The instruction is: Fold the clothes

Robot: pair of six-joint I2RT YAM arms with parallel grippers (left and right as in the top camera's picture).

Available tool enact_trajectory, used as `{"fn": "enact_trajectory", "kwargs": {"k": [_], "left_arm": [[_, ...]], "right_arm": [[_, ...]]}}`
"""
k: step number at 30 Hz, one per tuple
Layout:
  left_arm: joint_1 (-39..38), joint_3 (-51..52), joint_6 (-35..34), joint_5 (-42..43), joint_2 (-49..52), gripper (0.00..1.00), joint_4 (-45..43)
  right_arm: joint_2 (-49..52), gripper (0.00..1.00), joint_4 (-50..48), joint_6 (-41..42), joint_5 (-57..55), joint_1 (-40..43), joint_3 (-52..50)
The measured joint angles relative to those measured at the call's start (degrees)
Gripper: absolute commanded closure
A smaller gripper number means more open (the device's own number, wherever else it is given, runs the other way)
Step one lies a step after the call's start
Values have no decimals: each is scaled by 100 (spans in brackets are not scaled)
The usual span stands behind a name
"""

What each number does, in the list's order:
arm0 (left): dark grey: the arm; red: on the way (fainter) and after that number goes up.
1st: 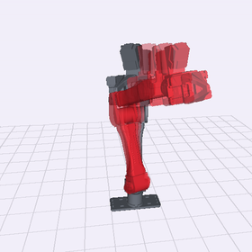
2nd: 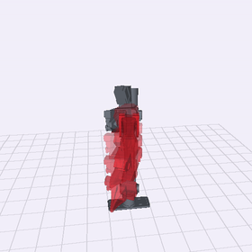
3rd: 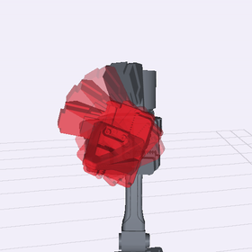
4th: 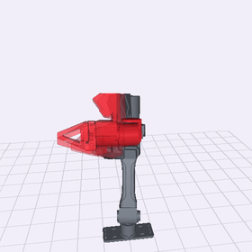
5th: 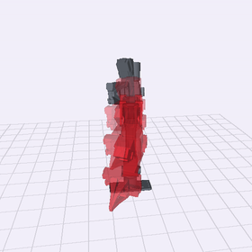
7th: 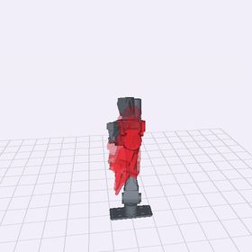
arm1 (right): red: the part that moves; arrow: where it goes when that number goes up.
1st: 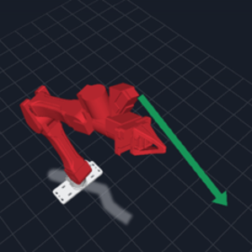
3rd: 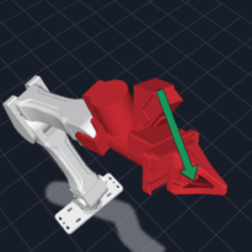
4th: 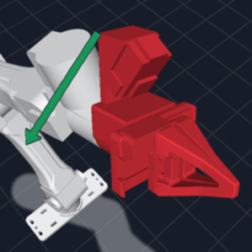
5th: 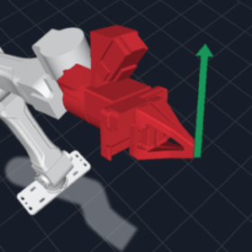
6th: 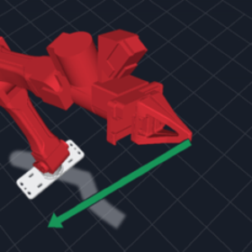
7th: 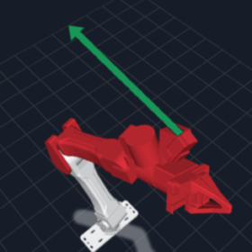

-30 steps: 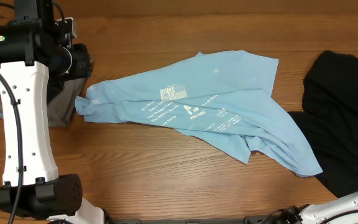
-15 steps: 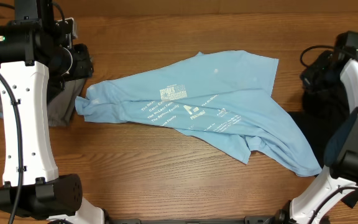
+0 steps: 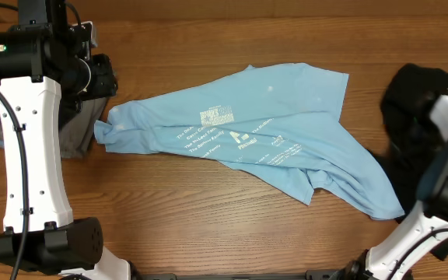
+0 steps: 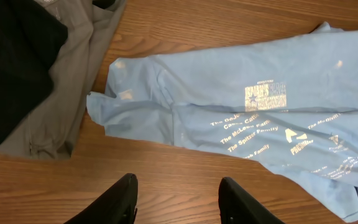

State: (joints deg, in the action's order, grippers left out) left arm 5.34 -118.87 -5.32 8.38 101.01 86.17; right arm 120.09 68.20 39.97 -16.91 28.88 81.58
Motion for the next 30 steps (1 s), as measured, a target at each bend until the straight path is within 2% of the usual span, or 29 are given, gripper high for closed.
{"fn": "enact_trajectory", "kwargs": {"k": [5,8,11,17,21,26,30], "left_arm": [[0,0,2,0,0,53,0],[0,0,20,0,0,53,-9],[0,0,63,2,0,52,-70],[0,0,105,2,0,50,-85],[0,0,107,2,0,50,-33],[0,0,107,2,0,49,2],[0,0,107,0,0,48,2]], "right_arm": [[155,96,387,262,-625,1779,466],[157,96,396,44,-334,2546,1084],[157,93,372,-369,337,2828,1510],[157,91,188,-1357,2079,2616,1622],[157,92,396,-1939,3040,2173,1624],[157,96,619,-2107,3289,1458,1552],[157,96,634,-1871,2841,844,964]]}}
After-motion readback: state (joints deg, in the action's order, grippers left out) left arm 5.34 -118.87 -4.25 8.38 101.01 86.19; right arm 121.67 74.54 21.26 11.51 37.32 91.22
